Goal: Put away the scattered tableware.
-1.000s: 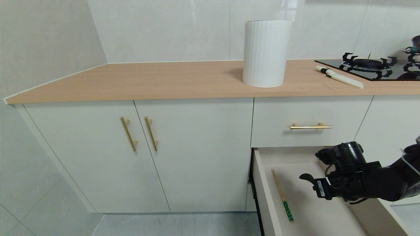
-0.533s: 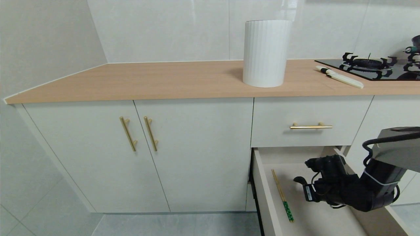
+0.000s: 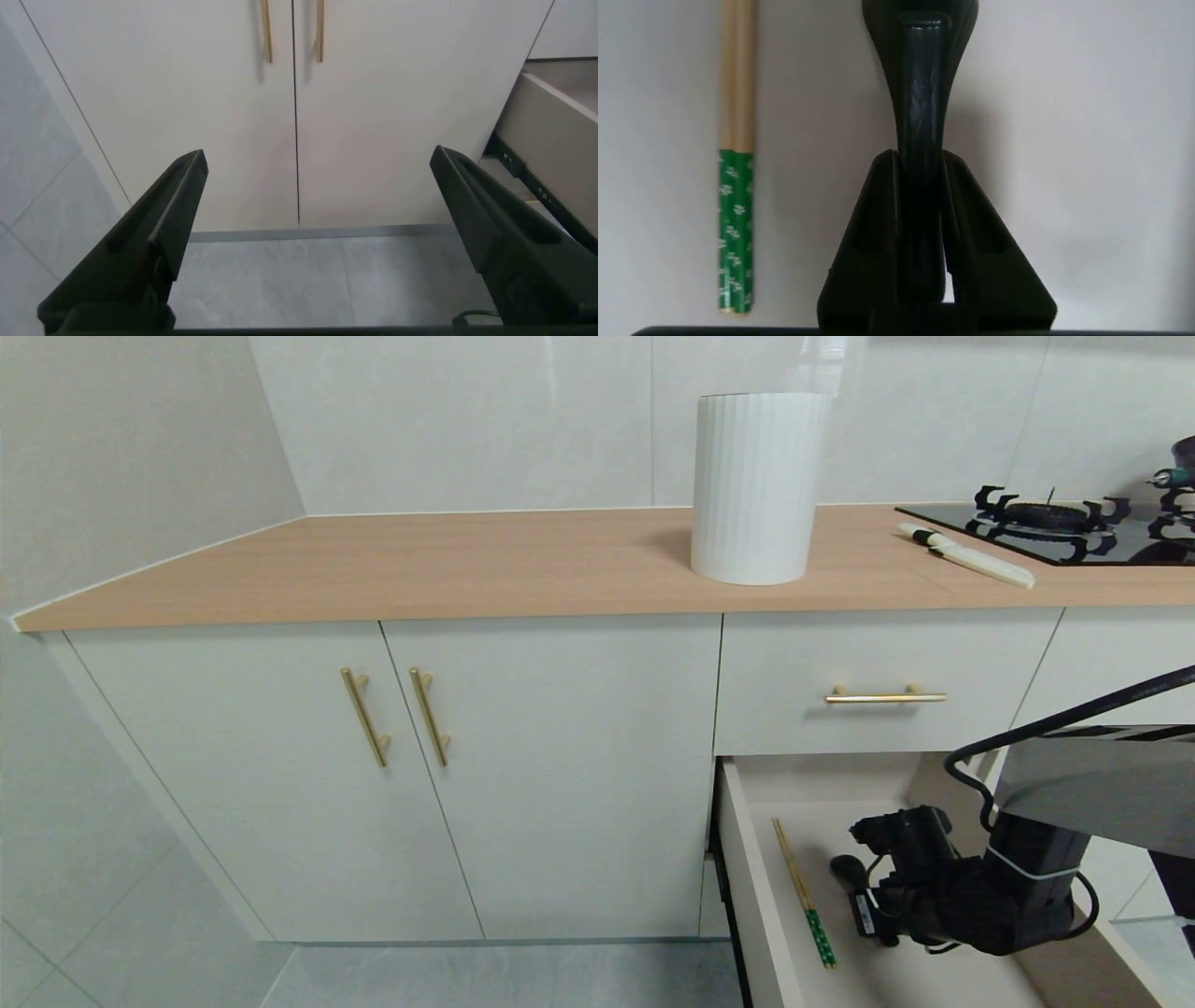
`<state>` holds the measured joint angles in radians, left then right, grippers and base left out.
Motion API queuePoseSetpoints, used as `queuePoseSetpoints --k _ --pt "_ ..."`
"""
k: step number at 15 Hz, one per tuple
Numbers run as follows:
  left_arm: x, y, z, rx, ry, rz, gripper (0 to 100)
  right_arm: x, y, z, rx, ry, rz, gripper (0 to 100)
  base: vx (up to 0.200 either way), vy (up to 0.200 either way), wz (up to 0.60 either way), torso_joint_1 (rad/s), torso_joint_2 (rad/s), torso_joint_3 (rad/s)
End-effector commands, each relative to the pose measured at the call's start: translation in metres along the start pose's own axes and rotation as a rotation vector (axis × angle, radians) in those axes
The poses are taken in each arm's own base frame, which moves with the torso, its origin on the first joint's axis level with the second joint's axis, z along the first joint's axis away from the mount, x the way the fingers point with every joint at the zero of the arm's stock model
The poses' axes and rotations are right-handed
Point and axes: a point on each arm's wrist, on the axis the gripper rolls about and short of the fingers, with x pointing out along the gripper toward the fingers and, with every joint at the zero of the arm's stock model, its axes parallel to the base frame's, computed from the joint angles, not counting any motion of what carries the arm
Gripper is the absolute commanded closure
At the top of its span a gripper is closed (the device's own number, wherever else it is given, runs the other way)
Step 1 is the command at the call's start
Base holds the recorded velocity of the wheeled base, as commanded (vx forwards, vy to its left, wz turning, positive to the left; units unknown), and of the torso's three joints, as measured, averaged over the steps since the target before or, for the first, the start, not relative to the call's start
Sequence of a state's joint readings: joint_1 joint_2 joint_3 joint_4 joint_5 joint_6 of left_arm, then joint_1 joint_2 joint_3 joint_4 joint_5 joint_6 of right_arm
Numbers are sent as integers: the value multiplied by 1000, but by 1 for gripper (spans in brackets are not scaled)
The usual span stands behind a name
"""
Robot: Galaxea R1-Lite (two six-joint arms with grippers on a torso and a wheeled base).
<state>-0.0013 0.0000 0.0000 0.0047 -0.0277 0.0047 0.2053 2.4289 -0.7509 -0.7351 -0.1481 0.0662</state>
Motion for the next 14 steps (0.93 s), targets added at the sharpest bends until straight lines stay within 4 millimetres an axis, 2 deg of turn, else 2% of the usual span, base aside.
queuePoseSetpoints --k 1,9,10,14 --pt "0 0 0 0 0 0 0 3 1 0 -3 17 -2 100 0 0 0 0 0 0" --pt "0 0 0 0 0 0 0 3 1 1 -3 17 -2 100 0 0 0 0 0 0" --pt "0 0 0 0 0 0 0 3 1 0 -3 19 -2 0 0 0 0 0 0 0" --pt "0 0 0 0 0 0 0 3 1 1 -1 17 -2 0 0 0 0 0 0 0"
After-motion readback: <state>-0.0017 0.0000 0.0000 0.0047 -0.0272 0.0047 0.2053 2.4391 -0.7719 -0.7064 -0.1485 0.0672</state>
